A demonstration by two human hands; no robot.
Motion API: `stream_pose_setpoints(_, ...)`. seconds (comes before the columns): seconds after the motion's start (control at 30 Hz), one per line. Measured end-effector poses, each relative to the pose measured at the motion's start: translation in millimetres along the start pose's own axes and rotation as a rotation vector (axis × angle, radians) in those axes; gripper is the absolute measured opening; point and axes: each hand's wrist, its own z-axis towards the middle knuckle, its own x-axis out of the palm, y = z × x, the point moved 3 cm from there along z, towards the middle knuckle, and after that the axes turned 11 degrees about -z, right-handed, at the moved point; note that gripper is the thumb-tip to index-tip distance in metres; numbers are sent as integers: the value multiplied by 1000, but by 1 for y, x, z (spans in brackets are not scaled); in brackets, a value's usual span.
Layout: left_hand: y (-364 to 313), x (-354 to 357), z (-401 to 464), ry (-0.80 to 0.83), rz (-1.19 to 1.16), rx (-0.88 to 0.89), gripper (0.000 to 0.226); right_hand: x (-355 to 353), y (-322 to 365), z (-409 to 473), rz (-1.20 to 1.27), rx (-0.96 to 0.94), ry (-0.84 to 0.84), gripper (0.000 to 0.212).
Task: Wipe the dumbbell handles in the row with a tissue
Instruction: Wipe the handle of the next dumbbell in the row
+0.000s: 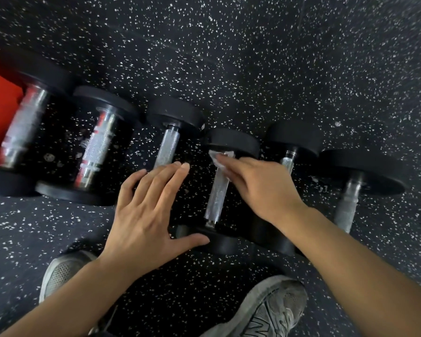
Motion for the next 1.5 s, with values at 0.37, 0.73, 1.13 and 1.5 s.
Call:
stream_pose_setpoints(0.37,1,0,0,-1,-29,-17,122,7,34,-29,-106,-411,451,50)
stream_pose_setpoints(0.73,1,0,0,-9,-27,-15,123,15,25,-31,-89,-284,329,54)
stream_pose_setpoints(1.13,0,0,1,-10,-16,-18,124,5,5,-5,-66,-77,115,45)
stream_pose_setpoints(1.5,-1,-1,0,0,-25,-27,122,1,6,-12,-85,-141,76,47)
